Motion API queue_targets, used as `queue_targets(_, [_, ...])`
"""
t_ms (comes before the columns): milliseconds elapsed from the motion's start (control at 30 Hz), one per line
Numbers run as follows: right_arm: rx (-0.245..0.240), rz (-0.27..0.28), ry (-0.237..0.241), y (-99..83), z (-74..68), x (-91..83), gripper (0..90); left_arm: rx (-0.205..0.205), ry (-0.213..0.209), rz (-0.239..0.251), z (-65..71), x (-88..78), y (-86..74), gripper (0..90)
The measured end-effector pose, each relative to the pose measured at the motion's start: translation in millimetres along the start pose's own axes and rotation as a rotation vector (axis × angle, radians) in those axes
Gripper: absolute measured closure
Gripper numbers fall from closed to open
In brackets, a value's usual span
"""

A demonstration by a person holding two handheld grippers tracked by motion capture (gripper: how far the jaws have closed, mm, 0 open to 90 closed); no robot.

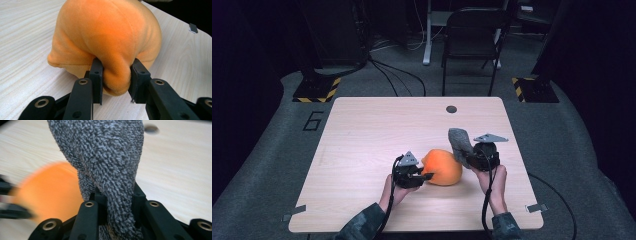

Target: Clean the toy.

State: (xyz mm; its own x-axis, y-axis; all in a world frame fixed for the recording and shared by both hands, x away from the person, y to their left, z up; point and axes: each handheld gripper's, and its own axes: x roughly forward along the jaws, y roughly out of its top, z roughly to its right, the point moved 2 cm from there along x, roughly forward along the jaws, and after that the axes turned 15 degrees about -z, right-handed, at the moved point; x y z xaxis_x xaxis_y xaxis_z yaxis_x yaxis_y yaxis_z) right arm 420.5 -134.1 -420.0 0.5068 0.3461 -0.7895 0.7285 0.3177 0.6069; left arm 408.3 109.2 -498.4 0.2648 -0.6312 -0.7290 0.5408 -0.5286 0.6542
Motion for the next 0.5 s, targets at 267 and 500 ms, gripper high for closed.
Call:
queue_targets(267, [-0.070, 0.032, 0.134, 9.2, -46.4, -1.2, 73.9, 0.011, 0.003, 0.002, 2.8, -0.4, 0.6, 68.3])
queue_targets(500, [-0.121, -0.045, 0.038, 2.5, -47.9, 25.5, 73.7, 0.003, -0.001, 0.003, 3.4, 1.0, 0.5, 68.3])
